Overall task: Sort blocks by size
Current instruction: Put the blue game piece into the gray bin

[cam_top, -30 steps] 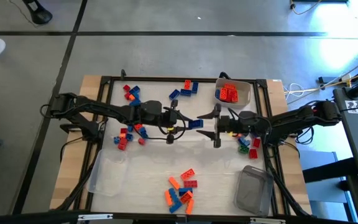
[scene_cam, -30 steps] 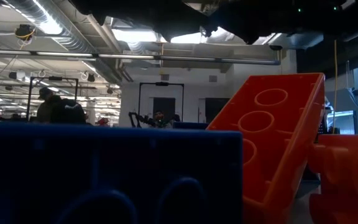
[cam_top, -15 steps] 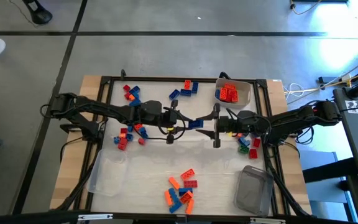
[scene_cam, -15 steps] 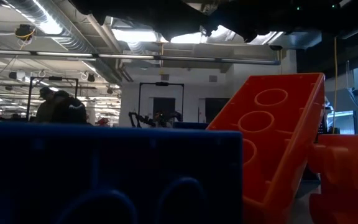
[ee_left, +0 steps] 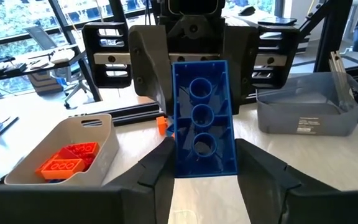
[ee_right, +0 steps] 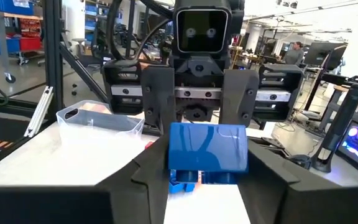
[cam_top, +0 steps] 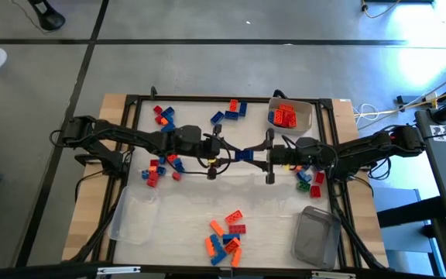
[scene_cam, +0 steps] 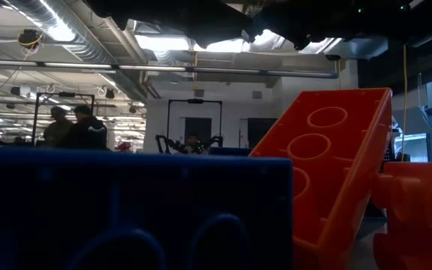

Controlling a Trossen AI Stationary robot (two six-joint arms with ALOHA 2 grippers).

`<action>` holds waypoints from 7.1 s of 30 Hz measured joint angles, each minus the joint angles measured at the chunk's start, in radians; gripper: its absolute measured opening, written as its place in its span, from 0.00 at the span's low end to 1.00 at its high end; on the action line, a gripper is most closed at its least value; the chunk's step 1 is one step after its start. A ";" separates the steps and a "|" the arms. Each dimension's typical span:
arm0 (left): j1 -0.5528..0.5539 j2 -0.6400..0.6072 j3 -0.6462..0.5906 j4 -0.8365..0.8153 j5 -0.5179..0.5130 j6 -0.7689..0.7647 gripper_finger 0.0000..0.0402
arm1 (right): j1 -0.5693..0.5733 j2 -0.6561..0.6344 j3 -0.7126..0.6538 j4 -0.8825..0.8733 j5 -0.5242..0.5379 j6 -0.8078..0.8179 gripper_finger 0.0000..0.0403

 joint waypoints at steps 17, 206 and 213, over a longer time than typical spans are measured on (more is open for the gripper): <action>0.067 -0.025 0.002 -0.318 -0.135 -0.055 0.51 | 0.001 -0.244 -0.001 -0.361 0.430 -0.041 0.37; 0.159 0.099 0.000 0.037 0.052 -0.061 0.32 | -0.475 -0.066 -0.048 -0.247 -0.486 0.072 0.63; 0.160 0.099 0.000 0.072 0.052 -0.072 0.32 | -0.440 -0.051 -0.049 -0.187 -0.503 0.072 0.63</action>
